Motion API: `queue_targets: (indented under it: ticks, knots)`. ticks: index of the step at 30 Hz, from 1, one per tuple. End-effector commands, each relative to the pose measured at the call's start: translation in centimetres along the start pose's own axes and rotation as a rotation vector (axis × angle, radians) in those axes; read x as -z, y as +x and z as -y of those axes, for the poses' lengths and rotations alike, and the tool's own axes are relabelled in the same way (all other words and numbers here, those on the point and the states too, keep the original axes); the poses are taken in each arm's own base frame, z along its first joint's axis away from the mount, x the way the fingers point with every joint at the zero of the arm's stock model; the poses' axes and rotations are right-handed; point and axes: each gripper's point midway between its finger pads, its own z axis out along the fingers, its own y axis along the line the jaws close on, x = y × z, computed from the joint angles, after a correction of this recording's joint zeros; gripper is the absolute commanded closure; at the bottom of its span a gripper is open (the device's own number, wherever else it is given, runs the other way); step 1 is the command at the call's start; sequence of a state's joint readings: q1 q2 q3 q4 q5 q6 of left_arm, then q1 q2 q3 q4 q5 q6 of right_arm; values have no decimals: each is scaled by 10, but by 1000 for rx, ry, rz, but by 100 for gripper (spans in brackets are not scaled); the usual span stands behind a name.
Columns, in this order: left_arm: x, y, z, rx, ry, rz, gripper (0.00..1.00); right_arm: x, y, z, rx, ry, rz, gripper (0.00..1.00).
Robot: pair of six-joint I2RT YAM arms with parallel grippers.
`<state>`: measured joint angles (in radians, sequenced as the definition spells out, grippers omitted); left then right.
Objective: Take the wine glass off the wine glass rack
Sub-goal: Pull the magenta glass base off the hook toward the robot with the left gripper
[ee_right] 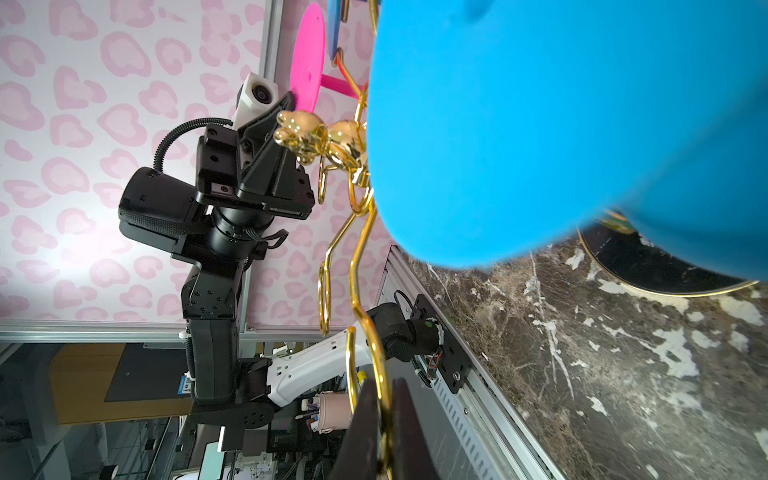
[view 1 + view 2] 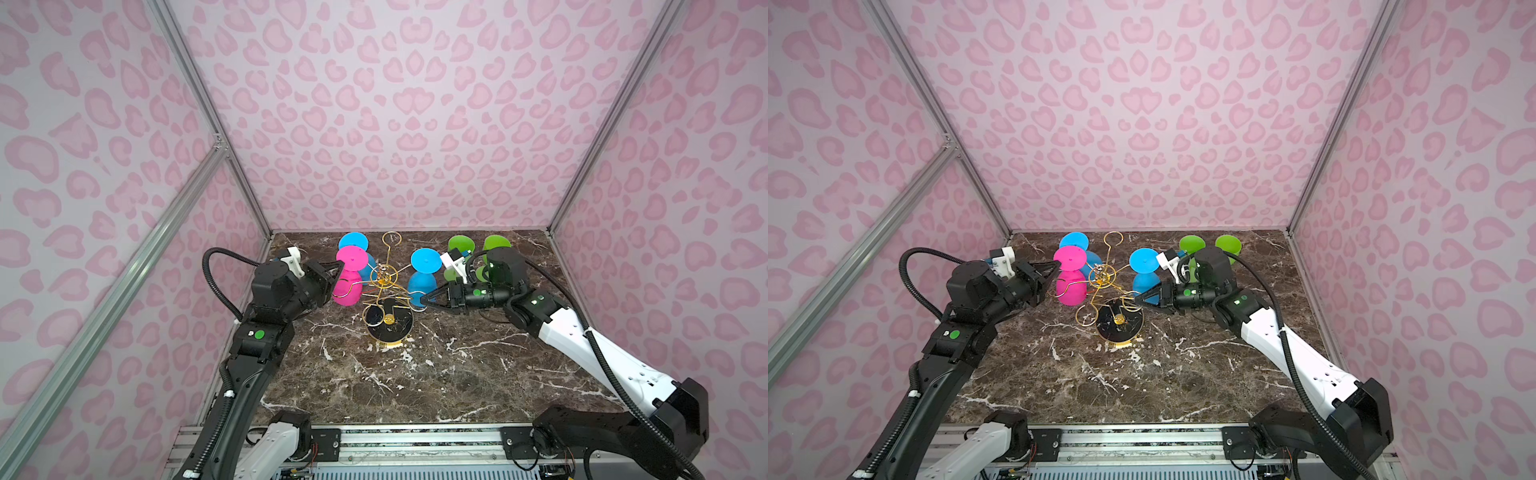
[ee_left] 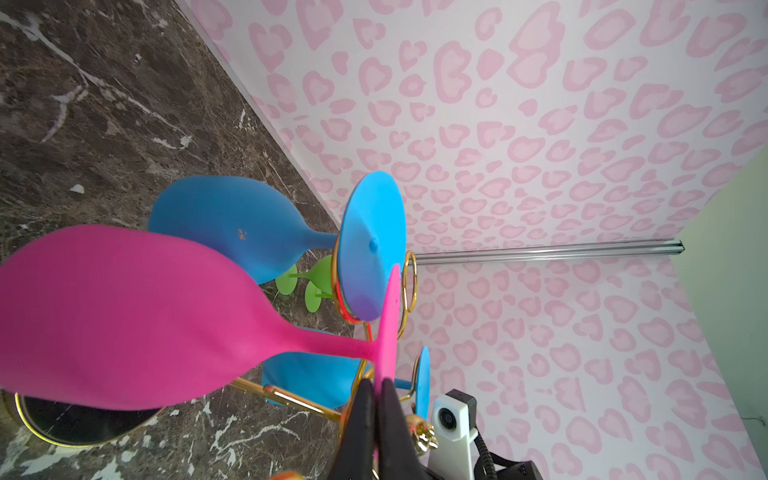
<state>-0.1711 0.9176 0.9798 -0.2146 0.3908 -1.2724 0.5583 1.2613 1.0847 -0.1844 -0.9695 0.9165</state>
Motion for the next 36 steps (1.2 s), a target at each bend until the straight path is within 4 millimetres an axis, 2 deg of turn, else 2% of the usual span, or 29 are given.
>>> queue_targets:
  ticks: [1,7,17,24,29,36]
  knots:
    - [3,0,15,-25,50,-9,97,0,-10,-11,112,-27,37,100]
    - [2,1,14,-26,52,-17,97,0,-16,-13,110,-35,54,100]
    - [6,2,29,-81,84,-31,97,0,-26,-20,114,-46,81,100]
    - [6,2,22,-86,63,-29,97,-1,-31,-20,109,-49,92,100]
    - [9,-7,12,-65,49,4,97,0,-32,-20,108,-48,95,100]
    - [15,-12,8,-57,50,14,97,0,-34,-18,104,-45,101,100]
